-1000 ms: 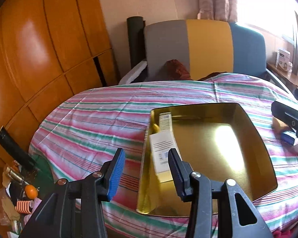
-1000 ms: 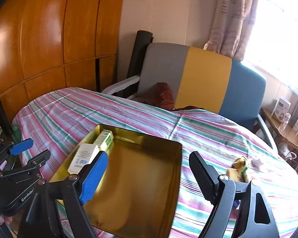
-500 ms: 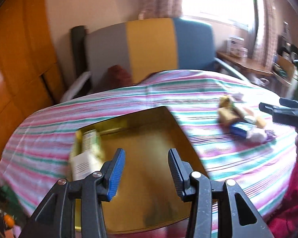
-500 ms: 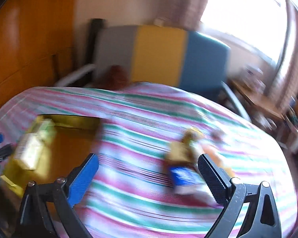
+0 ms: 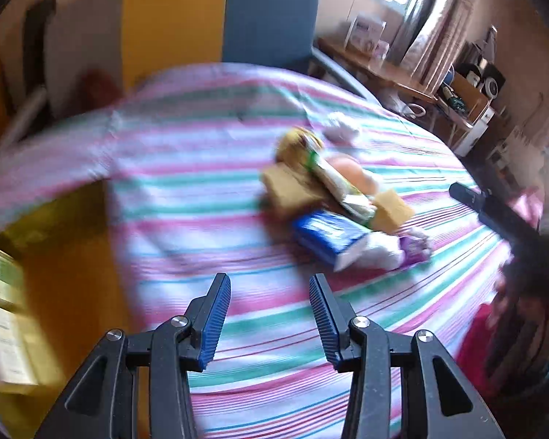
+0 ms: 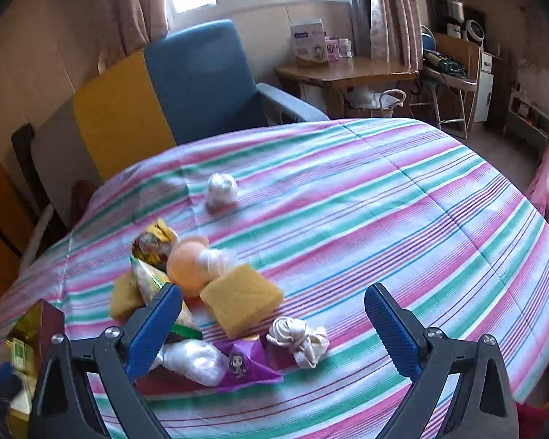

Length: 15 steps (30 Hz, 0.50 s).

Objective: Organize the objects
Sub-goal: 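Reach left gripper to the blue Tempo tissue pack and grasp it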

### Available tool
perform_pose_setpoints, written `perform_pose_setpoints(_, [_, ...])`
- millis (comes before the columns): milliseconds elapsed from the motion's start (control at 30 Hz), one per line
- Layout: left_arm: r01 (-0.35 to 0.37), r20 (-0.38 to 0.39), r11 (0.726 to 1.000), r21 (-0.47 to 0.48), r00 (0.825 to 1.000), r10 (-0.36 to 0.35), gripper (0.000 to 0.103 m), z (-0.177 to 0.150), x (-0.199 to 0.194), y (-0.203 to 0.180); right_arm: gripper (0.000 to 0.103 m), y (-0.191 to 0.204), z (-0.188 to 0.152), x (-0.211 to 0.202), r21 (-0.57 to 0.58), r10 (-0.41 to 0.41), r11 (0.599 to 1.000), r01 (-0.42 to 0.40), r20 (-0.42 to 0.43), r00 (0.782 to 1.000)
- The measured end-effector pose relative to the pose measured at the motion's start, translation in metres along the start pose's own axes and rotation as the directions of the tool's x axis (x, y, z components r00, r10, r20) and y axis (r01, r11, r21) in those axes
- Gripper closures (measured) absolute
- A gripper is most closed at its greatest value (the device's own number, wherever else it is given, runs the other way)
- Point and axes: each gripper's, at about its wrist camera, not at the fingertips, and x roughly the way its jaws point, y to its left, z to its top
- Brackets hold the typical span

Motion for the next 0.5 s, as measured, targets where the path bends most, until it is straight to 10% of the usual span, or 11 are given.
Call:
perform_pose_setpoints(233, [0.128,-0.151,0.979,-0.158,0.977,-0.152,0.037,0.029,0.062,-0.017,0.002,0.009,0.000,-0.003,-0.027,0.028,0.999,-0.028,-0.001,1.000])
perform_pose_setpoints(500, [0.063,-0.240,0.976,-0.209,0.964,-0.114,0.027,0.054,0.109,-0.034,0.002,0.002,0.002,-0.004,0.008,0.043,0.999,-0.043,0.006,0.999])
